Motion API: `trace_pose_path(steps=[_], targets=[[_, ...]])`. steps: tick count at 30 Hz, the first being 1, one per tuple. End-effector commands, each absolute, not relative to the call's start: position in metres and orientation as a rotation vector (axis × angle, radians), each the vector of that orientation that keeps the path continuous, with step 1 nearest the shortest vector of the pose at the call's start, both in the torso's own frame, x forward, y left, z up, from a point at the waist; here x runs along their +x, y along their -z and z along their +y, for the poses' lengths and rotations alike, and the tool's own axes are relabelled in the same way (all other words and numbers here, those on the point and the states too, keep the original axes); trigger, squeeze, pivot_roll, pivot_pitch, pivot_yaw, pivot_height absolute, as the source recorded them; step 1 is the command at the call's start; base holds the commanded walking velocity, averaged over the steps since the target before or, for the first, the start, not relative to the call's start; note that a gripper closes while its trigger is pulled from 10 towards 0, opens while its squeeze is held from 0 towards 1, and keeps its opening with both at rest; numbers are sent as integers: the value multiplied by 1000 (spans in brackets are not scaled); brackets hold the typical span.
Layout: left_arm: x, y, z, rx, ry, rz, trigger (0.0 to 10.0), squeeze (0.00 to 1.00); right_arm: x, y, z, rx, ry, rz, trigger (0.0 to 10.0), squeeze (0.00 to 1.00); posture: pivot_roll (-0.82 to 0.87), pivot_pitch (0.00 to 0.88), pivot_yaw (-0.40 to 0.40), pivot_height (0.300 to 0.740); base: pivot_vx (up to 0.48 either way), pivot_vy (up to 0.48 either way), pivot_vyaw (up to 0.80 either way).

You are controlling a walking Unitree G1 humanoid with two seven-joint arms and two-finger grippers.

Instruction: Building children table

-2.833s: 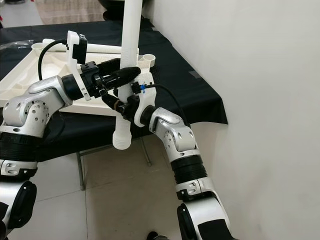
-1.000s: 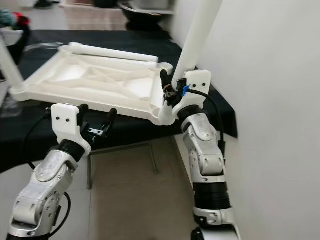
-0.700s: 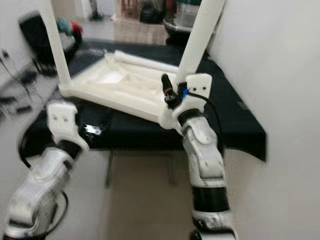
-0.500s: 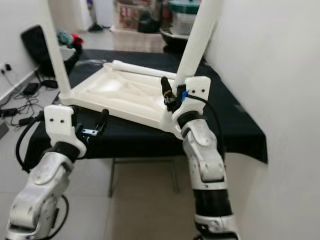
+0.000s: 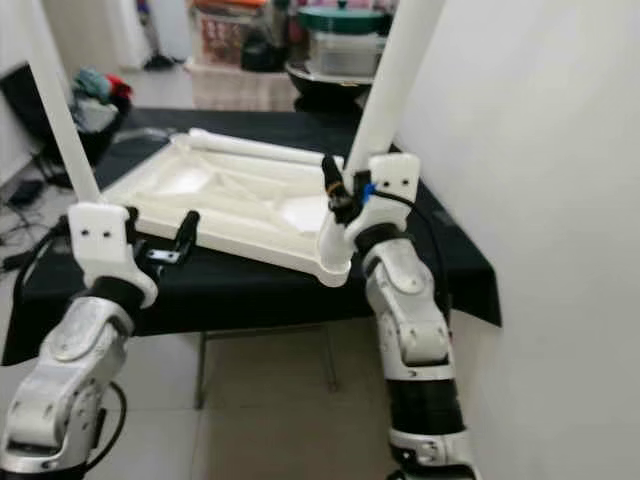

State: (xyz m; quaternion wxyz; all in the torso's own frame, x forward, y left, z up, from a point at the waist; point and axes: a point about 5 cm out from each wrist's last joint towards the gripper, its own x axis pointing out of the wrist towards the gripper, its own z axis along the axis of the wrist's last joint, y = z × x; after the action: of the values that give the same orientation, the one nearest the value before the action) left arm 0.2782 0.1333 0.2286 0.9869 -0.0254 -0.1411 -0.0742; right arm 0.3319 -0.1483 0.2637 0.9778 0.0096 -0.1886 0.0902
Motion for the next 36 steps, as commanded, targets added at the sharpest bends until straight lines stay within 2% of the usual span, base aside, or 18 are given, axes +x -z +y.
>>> trace_pose_path(steps=[1, 6, 16, 23, 25, 29, 34, 36], targets=[[280, -226, 138, -58, 130, -263, 10000, 0, 331, -268, -143, 17, -199, -395, 10000, 0, 58, 117, -107, 740, 409, 0, 0], [280, -226, 137, -79, 134, -263, 10000, 0, 332, -268, -141, 5, -207, -398, 10000, 0, 59, 123, -108, 740, 409, 0, 0], [277, -221, 131, -99, 166, -238, 10000, 0, 344, -285, -142, 66, -288, -439, 10000, 0, 61, 133, -110, 740, 0, 0, 0], [272, -217, 126, -117, 187, -217, 10000, 0, 355, -287, -153, 143, -367, -395, 10000, 0, 64, 144, -117, 740, 0, 0, 0], [267, -211, 123, -112, 218, -189, 10000, 0, 355, -277, -152, 187, -543, -311, 10000, 0, 64, 149, -116, 740, 0, 0, 0], [261, -201, 117, -139, 270, -140, 10000, 0, 359, -272, -154, 160, -602, -284, 10000, 0, 62, 151, -112, 740, 0, 0, 0], [250, -195, 99, -172, 419, -96, 10000, 0, 377, -272, -165, 74, -537, -267, 10000, 0, 60, 159, -116, 740, 0, 0, 0], [244, -188, 93, -181, 458, -62, 10000, 0, 380, -277, -169, 118, -671, -243, 10000, 0, 72, 184, -120, 740, 0, 0, 0]])
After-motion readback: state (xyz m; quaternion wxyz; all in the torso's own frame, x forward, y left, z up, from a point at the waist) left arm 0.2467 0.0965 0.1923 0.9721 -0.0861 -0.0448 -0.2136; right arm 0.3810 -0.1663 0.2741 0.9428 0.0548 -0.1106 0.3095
